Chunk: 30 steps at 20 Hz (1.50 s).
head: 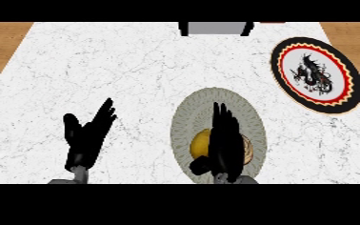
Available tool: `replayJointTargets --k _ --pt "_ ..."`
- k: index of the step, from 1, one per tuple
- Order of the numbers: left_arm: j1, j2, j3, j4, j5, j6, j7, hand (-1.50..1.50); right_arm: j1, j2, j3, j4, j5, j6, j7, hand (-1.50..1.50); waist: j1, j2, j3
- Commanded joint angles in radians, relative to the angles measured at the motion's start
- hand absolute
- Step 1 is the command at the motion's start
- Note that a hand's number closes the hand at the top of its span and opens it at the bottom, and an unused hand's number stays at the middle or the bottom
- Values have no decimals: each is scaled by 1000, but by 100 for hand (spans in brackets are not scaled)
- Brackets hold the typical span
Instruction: Pick the lemon from the placemat and place it in the plate
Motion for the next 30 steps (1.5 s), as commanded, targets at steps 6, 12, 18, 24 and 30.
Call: replayJointTargets --k 6,12,18,24,30 --pt "15 -32 -6 -14 -26 -1 -8 0 -46 6 49 163 -80 12 5 150 0 0 0" --pt "-22 -21 55 43 -3 -52 -29 0 -85 7 33 232 -25 -35 -20 150 -1 0 0" --pt "-29 -70 19 57 -70 12 -26 0 -83 -15 -24 118 106 -2 -33 150 -6 -1 0" --pt "-30 -20 26 27 -38 -52 -12 0 -415 -21 -377 356 171 -135 156 150 37 23 -1" --pt "-45 -25 16 22 -37 -61 -6 0 -620 -127 -542 485 353 -187 231 150 86 34 -3"
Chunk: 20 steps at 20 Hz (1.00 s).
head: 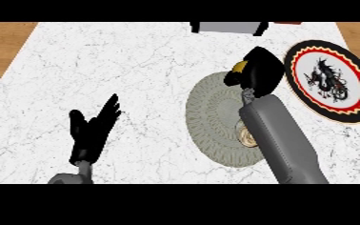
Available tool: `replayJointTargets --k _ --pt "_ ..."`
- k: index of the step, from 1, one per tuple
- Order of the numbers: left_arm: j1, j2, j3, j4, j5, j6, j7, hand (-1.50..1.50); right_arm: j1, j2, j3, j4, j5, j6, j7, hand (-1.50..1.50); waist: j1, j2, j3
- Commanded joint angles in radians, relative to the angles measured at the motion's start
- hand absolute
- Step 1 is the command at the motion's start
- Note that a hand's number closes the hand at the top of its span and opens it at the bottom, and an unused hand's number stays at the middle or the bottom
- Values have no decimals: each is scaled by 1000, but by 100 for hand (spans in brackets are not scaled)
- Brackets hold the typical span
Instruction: Pick the lemon from the placemat and place it in the plate
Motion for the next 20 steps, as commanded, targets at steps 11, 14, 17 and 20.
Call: replayJointTargets --k 11,14,17,20 --pt "-25 -8 -12 8 -10 -1 5 0 -251 -55 -348 157 383 -315 325 150 24 8 3" --pt "-17 -19 -19 -1 -12 8 7 0 -202 -76 -421 147 436 -425 297 150 5 6 6" --pt "-39 -21 -6 19 -11 17 12 0 -199 -70 -478 159 521 -475 296 150 -5 7 4" --pt "-26 -16 -14 -9 -15 13 14 0 -161 -64 -549 192 596 -516 297 150 -4 0 5"
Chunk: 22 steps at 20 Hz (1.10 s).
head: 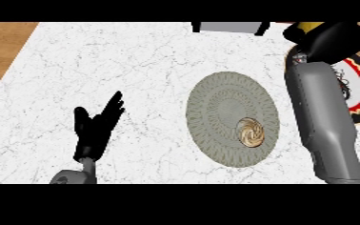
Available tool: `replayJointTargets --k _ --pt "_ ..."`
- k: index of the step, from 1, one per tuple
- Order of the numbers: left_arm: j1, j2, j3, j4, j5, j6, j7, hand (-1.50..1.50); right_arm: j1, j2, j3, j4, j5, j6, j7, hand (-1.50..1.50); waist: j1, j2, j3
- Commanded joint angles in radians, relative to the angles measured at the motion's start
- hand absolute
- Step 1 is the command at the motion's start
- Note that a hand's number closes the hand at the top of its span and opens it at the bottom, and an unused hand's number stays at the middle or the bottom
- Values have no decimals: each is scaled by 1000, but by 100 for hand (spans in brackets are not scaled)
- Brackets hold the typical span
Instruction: Pick the lemon from the placemat and place it in the plate
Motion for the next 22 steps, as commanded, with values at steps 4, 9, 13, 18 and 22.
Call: replayJointTargets --k 4,9,13,18,22 --pt "39 -11 -9 -16 -8 12 -14 0 62 -48 -181 35 157 -246 212 150 -13 -5 1" --pt "24 10 16 -3 12 -7 3 0 124 -59 -309 82 177 -372 153 150 -25 -7 2" --pt "-8 8 25 11 5 3 4 0 107 -77 -397 150 132 -462 83 150 -27 -6 2" --pt "47 15 12 -38 16 -23 5 0 117 -131 -476 278 111 -577 7 150 -26 -15 2" --pt "58 -7 16 -4 3 8 -13 0 82 -179 -563 415 -73 -368 -40 -150 -37 -17 2"
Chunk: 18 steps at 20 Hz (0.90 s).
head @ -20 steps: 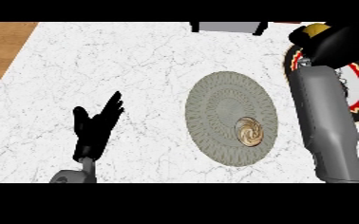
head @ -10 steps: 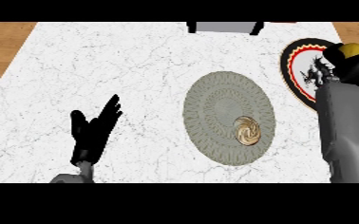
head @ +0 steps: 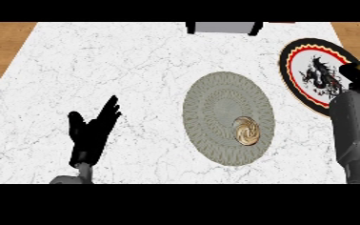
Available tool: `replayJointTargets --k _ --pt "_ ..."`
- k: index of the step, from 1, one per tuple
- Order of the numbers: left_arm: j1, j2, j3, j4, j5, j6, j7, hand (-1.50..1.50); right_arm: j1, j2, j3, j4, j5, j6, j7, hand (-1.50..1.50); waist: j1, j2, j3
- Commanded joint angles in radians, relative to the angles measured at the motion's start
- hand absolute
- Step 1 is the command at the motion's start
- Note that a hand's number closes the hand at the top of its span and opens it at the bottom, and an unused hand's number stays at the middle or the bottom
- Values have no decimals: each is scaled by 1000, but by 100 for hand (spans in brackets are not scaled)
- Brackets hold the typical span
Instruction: Pick the lemon from the placemat and place it in the plate
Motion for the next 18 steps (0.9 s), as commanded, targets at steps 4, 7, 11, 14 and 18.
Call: replayJointTargets --k 4,7,11,14,18 --pt "-15 -4 12 -38 19 6 40 0 -44 -62 -73 261 -291 -6 -136 -150 1 -2 3" --pt "8 6 6 -6 2 -10 -12 0 -50 -88 -78 273 -430 -60 -310 -150 -1 -1 5" --pt "31 32 24 -27 28 -41 -3 0 -59 -82 -72 229 -547 -126 -471 -150 7 -2 5" --pt "1 22 21 21 10 -33 -29 0 -50 -53 -62 145 -617 -246 -556 -150 -5 -1 5" --pt "-2 0 29 60 2 -11 -52 0 -10 -8 -30 25 -819 -248 -687 -150 -31 -10 3"
